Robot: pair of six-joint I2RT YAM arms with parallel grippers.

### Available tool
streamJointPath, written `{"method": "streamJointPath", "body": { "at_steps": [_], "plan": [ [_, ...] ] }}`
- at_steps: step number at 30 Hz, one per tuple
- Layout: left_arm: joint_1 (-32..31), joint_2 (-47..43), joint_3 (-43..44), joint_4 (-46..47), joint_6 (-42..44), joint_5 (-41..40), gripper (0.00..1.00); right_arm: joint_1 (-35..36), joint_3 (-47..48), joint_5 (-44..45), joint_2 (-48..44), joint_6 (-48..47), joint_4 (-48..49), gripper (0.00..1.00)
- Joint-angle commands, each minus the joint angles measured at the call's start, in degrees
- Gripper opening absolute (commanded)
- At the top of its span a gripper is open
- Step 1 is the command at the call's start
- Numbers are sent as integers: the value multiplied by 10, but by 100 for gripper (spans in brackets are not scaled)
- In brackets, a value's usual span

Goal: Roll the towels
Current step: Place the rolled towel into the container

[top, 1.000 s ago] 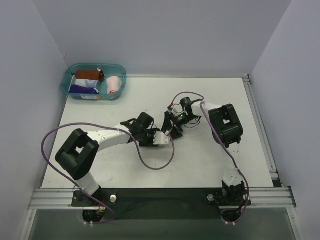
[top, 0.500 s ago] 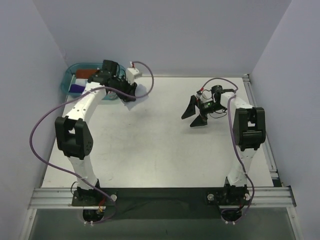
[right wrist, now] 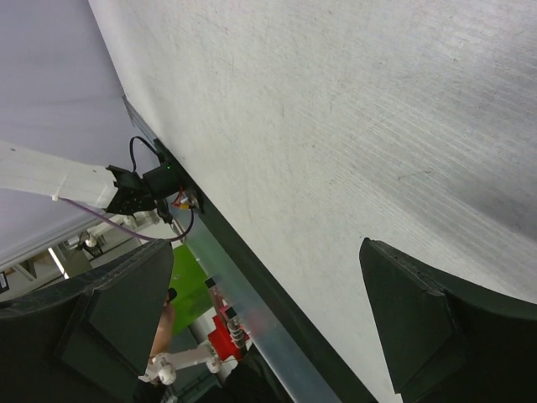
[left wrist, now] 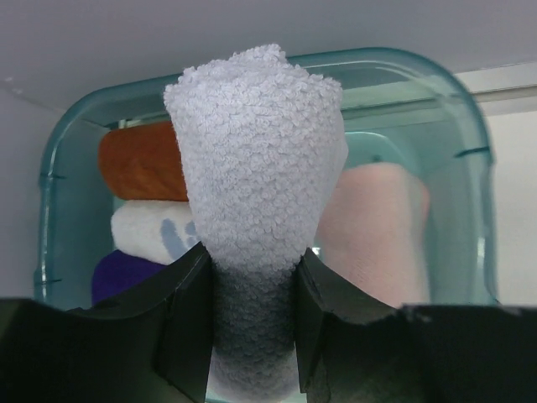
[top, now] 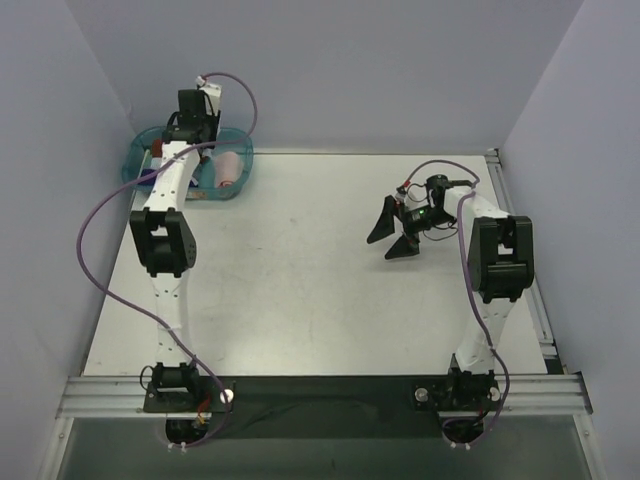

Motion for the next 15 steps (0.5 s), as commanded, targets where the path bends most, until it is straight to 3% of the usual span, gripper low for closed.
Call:
{"method": "streamJointPath", "body": {
  "at_steps": [1,7,15],
  "plan": [
    [-17,28,21,98,61,-190,0,-7,-5,4,-17,-12,-26,100],
    [-24,60,-22,174,143,-276,0,-9,-8,4,-7,-15,-26,100],
    [-40,86,-52,176,197,-254,0,-13,-6,15,0,-14,-27,100]
  ]
}}
